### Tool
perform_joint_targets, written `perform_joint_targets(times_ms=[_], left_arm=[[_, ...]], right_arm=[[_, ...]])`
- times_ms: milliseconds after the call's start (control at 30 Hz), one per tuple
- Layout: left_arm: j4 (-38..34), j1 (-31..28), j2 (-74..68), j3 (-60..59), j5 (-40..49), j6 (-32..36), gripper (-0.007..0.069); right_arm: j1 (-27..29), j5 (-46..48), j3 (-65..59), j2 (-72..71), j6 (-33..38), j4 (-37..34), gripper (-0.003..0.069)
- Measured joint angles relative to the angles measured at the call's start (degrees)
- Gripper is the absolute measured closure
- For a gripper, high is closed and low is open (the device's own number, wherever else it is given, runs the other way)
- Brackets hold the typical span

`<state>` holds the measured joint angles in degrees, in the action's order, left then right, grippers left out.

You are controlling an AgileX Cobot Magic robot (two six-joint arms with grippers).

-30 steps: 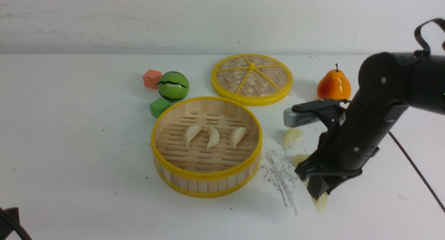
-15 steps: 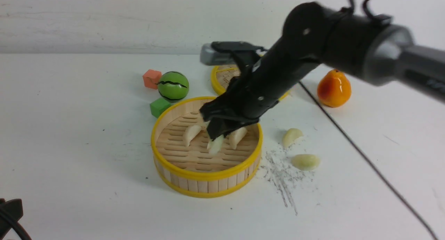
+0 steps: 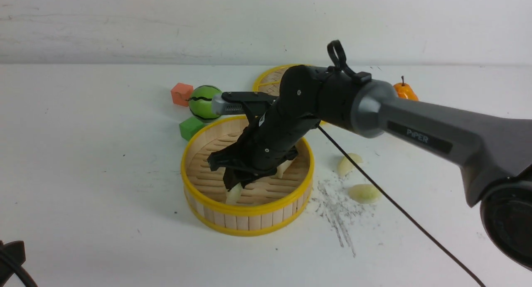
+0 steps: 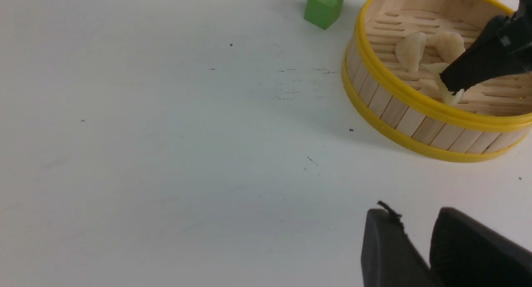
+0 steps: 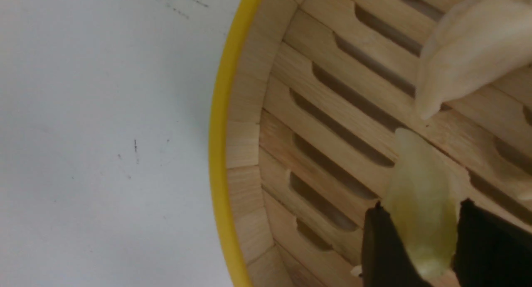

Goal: Put the dumplings into the steamer on the white table.
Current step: 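Place the dumpling in the bamboo steamer basket with the right gripper, then reach for and grasp a dumpling lying on the table beside the steamer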

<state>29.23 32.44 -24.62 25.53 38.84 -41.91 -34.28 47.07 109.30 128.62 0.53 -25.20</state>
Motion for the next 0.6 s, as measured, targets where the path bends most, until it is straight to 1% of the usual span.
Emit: perform_joint_targets(times_ms=[67,100,167,233,267,300,333,400,500,533,600], left_arm=[[0.0,0.0,0.0,0.0,0.08,0.0,0.046],[-0.06,0.0,0.0,0.0,0.17,0.0,0.046],[-0.18,0.0,0.0,0.0,0.51,0.0,0.046],[-0.37,0.0,0.0,0.0,0.71,0.0,0.046],[-0.37,0.0,0.0,0.0,0.7,0.0,0.0459],[-0.43,0.0,0.0,0.0,0.8,0.0,0.0458],[-0.48,0.0,0.0,0.0,0.8,0.0,0.0458],[-0.48,0.0,0.0,0.0,0.85,0.0,0.0454],[-0.48,0.0,0.0,0.0,0.85,0.0,0.0451],[-0.48,0.0,0.0,0.0,0.85,0.0,0.0451],[-0.42,0.0,0.0,0.0,0.85,0.0,0.0451]], right_arm=[[0.65,2.0,0.88,-0.05,0.01,-1.15,0.0323],[0.95,3.39,1.58,-0.14,0.29,-1.48,0.0307],[2.04,8.32,4.06,-0.89,2.2,-1.8,0.0258],[3.27,13.33,7.56,-2.45,4.67,-1.29,0.0237],[3.75,15.06,8.33,-3.05,5.77,-0.86,0.0234],[5.09,19.01,11.18,-4.68,8.75,0.87,0.023],[5.29,19.48,11.18,-4.68,9.23,1.22,0.023],[8.53,22.74,12.85,-7.94,15.68,6.54,0.023],[13.28,23.58,9.89,-9.95,20.5,10.53,0.0238],[13.28,23.58,9.53,-10.01,20.82,10.69,0.0239],[16.45,23.58,4.49,-9.72,25.18,12.27,0.0244]])
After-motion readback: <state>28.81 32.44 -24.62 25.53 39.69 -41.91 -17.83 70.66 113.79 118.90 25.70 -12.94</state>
